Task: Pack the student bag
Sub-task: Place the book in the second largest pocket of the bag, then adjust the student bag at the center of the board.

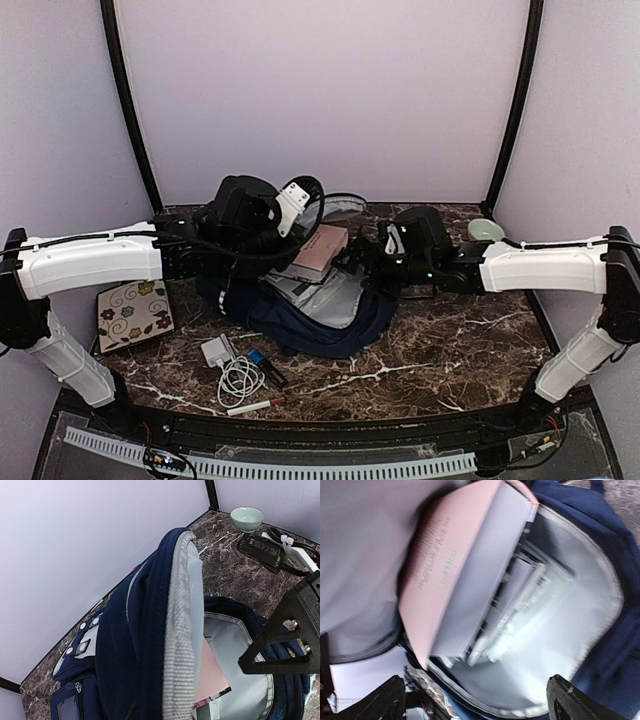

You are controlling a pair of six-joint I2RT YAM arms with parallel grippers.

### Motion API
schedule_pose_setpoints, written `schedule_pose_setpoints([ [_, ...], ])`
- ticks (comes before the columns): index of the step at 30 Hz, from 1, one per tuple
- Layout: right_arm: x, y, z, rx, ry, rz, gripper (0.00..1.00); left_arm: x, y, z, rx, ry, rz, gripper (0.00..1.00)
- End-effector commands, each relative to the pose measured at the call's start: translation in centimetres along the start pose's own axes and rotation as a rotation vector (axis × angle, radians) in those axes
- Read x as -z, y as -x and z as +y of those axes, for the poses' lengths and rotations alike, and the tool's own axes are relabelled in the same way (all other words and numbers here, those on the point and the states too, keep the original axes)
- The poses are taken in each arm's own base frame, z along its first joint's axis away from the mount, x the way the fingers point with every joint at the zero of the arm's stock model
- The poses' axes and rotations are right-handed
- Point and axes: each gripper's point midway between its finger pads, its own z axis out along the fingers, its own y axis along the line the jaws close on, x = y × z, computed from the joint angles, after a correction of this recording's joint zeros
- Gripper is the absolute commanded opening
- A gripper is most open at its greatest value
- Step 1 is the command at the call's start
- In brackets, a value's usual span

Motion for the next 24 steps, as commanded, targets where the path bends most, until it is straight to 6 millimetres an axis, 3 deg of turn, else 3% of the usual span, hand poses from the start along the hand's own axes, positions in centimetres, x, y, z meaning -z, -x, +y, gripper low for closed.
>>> schedule_pose_setpoints([
  [1,1.1,-0.1,-3.6,0.059,-0.139,-0.003,0.94,4.4,8.5,3.2,0.190,0.023,-0.312,0.00],
  [3,0.6,1.4,-1.9,0.089,-0.083,-0.030,0.87,4.6,8.7,3.2,0.189,0.020,-0.319,0.00],
  [7,-2.3,2.8,1.3,0.142,0.042,-0.007,0.58,4.6,8.5,2.9,0.183,0.003,-0.313,0.00],
  [12,-7.1,0.3,4.2,0.162,0.173,0.126,0.45,4.6,8.4,2.5,0.183,-0.025,-0.312,0.00],
  [17,-8.8,-2.8,9.1,0.224,0.317,0.189,0.39,4.6,8.6,1.9,0.203,-0.074,-0.322,0.00],
  [20,-8.4,-3.9,9.3,0.245,0.318,0.199,0.40,4.3,8.4,2.0,0.211,-0.076,-0.310,0.00],
  [24,-6.3,-2.7,6.4,0.205,0.250,0.148,0.41,4.0,7.8,2.5,0.225,-0.068,-0.294,0.00],
])
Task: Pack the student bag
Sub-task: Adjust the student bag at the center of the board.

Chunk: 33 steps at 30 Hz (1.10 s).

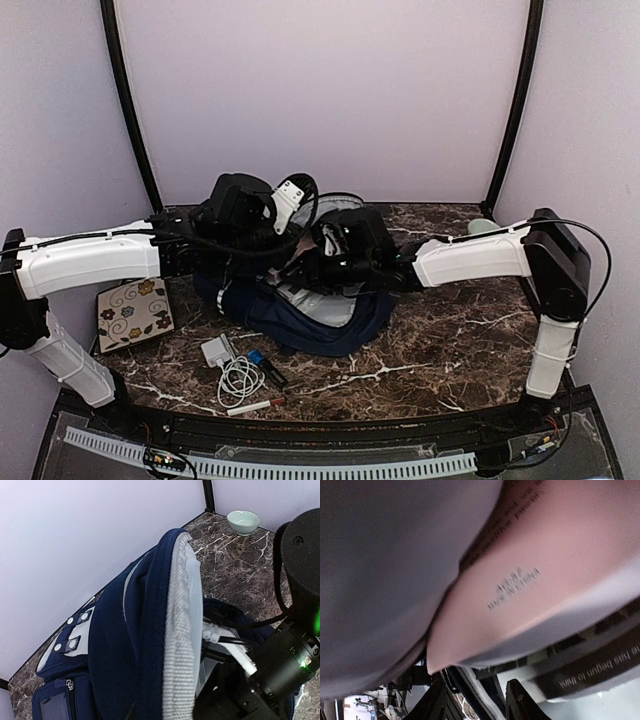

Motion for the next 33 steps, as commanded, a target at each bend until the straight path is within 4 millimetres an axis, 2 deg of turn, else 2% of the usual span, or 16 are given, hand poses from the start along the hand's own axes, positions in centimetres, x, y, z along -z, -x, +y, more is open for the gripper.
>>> schedule_pose_setpoints([
  [1,3.6,0.6,-0.1,0.020,-0.005,-0.062,0.42,4.2,8.1,1.9,0.170,-0.023,-0.293,0.00],
  [5,6.9,-0.4,-2.8,0.030,-0.130,-0.067,0.48,3.4,7.3,1.8,0.174,-0.019,-0.263,0.00],
  [9,10.6,-0.7,-4.5,0.078,-0.289,-0.090,0.54,2.6,6.9,1.7,0.187,-0.026,-0.246,0.00],
  [14,13.7,-3.0,-9.8,0.030,-0.550,-0.055,0.66,1.9,6.9,1.5,0.197,-0.038,-0.240,0.00],
  [16,14.1,-4.0,-12.0,0.001,-0.627,-0.043,0.77,1.8,6.8,1.3,0.200,-0.046,-0.237,0.00],
  [19,13.7,-4.4,-13.6,-0.003,-0.692,-0.011,0.89,1.6,6.5,1.0,0.198,-0.061,-0.225,0.00],
  [23,11.5,-4.9,-15.4,0.011,-0.725,0.054,0.92,1.6,6.3,0.6,0.190,-0.081,-0.219,0.00],
  [24,11.0,-5.0,-15.9,0.016,-0.734,0.071,0.87,1.7,6.3,0.5,0.187,-0.091,-0.221,0.00],
  [25,10.7,-4.8,-16.0,0.025,-0.739,0.078,0.73,1.8,6.3,0.3,0.182,-0.101,-0.222,0.00],
  [26,10.6,-4.7,-16.2,0.032,-0.747,0.078,0.44,2.0,6.3,0.0,0.176,-0.119,-0.224,0.00],
  [27,10.8,-4.3,-16.4,0.038,-0.756,0.067,0.30,2.1,6.3,-0.4,0.162,-0.142,-0.226,0.00],
  [29,11.7,-2.9,-16.7,0.043,-0.771,0.035,0.10,2.5,6.2,-2.1,0.119,-0.231,-0.228,0.00],
  [31,13.1,-0.9,-17.1,0.043,-0.786,-0.012,0.02,2.8,5.9,-4.5,0.060,-0.337,-0.226,0.00],
  [33,14.5,1.6,-17.7,0.037,-0.789,-0.058,0.00,3.4,5.6,-7.3,-0.019,-0.434,-0.230,0.00],
])
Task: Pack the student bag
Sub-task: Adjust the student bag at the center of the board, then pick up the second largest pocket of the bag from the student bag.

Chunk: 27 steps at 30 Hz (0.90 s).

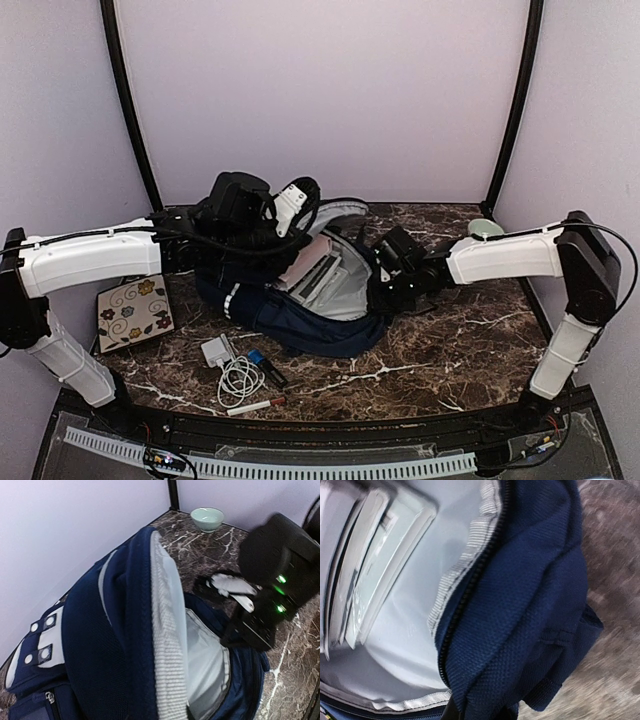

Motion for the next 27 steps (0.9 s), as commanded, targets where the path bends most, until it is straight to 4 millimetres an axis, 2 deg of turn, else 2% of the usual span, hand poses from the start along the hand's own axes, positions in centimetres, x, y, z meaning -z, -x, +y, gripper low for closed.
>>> schedule_pose_setpoints([
  [1,2.5,6.9,-3.8,-0.027,-0.043,-0.147,0.00,2.9,5.5,-7.4,-0.126,-0.313,-0.221,0.01],
  [2,2.6,8.1,-4.6,-0.042,-0.038,-0.159,0.00,3.1,5.6,-8.9,-0.162,-0.358,-0.222,0.13],
  [3,2.5,9.1,-5.6,-0.051,-0.029,-0.164,0.00,3.2,5.5,-10.1,-0.187,-0.402,-0.218,0.35],
  [4,3.0,11.3,-6.2,-0.066,-0.008,-0.194,0.00,3.3,5.7,-11.0,-0.198,-0.436,-0.220,0.56],
  [5,2.9,12.4,-6.5,-0.072,0.012,-0.197,0.00,3.6,6.2,-11.4,-0.200,-0.463,-0.222,0.73],
  [6,3.0,13.6,-7.1,-0.079,0.015,-0.203,0.03,3.8,6.5,-11.5,-0.196,-0.470,-0.221,0.83],
  [8,3.3,15.4,-8.1,-0.094,0.018,-0.198,0.20,4.0,6.7,-10.9,-0.196,-0.438,-0.212,0.94],
  [11,5.1,17.8,-9.8,-0.122,0.008,-0.232,0.42,3.6,5.4,-8.4,-0.231,-0.311,-0.141,0.99],
  [13,7.1,18.7,-11.4,-0.153,-0.021,-0.278,0.54,3.2,3.6,-6.1,-0.222,-0.206,-0.052,0.95],
  [16,10.3,18.4,-14.5,-0.217,-0.099,-0.346,0.60,3.0,0.0,-3.8,-0.158,-0.137,0.115,0.72],
  [18,12.3,17.3,-15.6,-0.245,-0.140,-0.388,0.60,3.0,-2.9,-2.9,-0.157,-0.093,0.218,0.62],
  [19,13.2,16.5,-15.7,-0.255,-0.145,-0.406,0.57,3.0,-4.2,-2.4,-0.158,-0.072,0.257,0.58],
  [21,13.8,14.3,-14.5,-0.257,-0.121,-0.420,0.44,3.1,-6.3,-1.6,-0.118,-0.075,0.311,0.57],
  [22,14.4,13.4,-13.0,-0.242,-0.100,-0.446,0.37,3.2,-6.8,-1.2,-0.058,-0.104,0.323,0.59],
  [23,15.0,12.5,-10.5,-0.205,-0.061,-0.485,0.32,3.5,-7.2,-1.1,0.002,-0.140,0.323,0.62],
  [24,15.0,10.9,-6.7,-0.132,0.003,-0.492,0.29,3.5,-6.9,-0.6,0.047,-0.148,0.293,0.66],
  [25,15.0,9.5,-3.7,-0.083,0.061,-0.492,0.27,3.6,-6.8,-0.2,0.068,-0.141,0.267,0.72],
  [27,15.0,7.1,0.9,-0.035,0.149,-0.479,0.25,3.7,-6.8,1.6,0.101,-0.064,0.234,0.83],
])
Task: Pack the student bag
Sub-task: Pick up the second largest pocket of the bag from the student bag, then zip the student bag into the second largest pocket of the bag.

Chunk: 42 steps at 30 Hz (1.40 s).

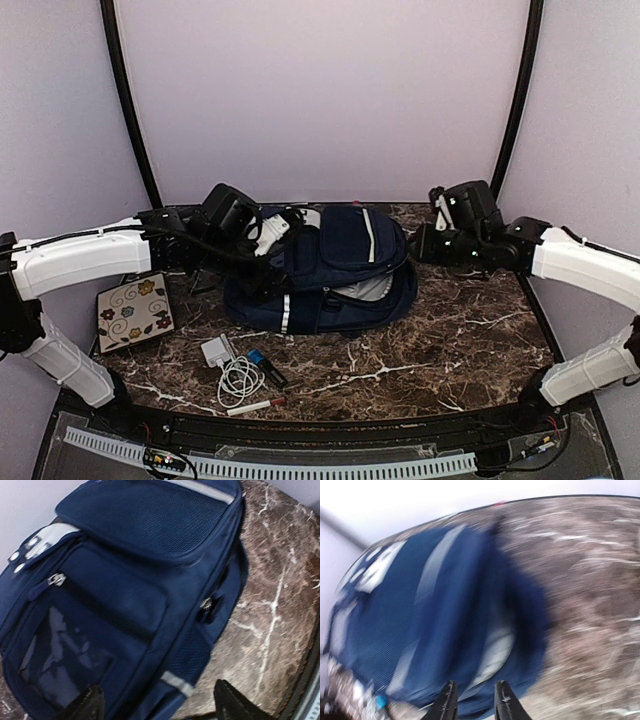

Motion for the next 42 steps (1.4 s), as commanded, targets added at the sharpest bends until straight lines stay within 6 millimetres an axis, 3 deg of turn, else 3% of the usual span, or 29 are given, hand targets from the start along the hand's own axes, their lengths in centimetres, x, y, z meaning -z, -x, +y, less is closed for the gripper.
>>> schedule_pose_setpoints([
  [1,1.7,-4.6,8.7,0.037,0.183,-0.018,0.24,2.4,-0.1,3.3,0.172,0.076,-0.079,0.86],
  [5,2.1,-8.4,14.5,0.070,0.268,0.010,0.25,3.1,-2.0,8.5,0.465,0.197,-0.090,0.94],
  [9,-0.6,-11.5,16.4,0.125,0.193,0.088,0.29,3.6,-3.9,10.0,0.606,0.226,-0.114,0.99],
  [12,-0.9,-13.4,17.8,0.163,0.213,0.112,0.30,3.4,-5.9,10.3,0.686,0.223,-0.089,0.99],
  [14,-1.5,-14.0,18.2,0.171,0.200,0.129,0.34,2.8,-7.0,9.5,0.727,0.174,-0.077,0.99],
  [18,-3.6,-14.4,16.8,0.207,0.080,0.154,0.43,1.2,-7.8,9.2,0.809,0.095,-0.071,0.99],
  [22,-4.7,-14.5,18.5,0.229,0.127,0.164,0.44,-0.2,-8.3,9.5,0.814,0.099,-0.049,0.99],
  [26,-6.7,-14.2,17.9,0.223,0.099,0.169,0.40,-0.4,-7.9,9.5,0.797,0.089,-0.089,0.95],
  [29,-7.5,-13.7,17.5,0.219,0.091,0.164,0.31,-0.7,-7.7,9.0,0.788,0.053,-0.101,0.83],
  [31,-7.8,-13.4,17.5,0.221,0.086,0.155,0.26,-1.0,-7.8,8.7,0.787,0.033,-0.099,0.70],
  [34,-8.0,-13.2,17.5,0.230,0.080,0.152,0.18,-1.5,-7.6,8.0,0.788,-0.018,-0.106,0.44],
  [38,-7.7,-12.7,16.2,0.232,0.040,0.152,0.01,-1.6,-7.5,7.8,0.784,-0.029,-0.106,0.02],
  [42,-6.3,-11.7,13.8,0.210,0.010,0.137,0.00,-0.4,-7.9,9.2,0.749,0.068,-0.116,0.00],
])
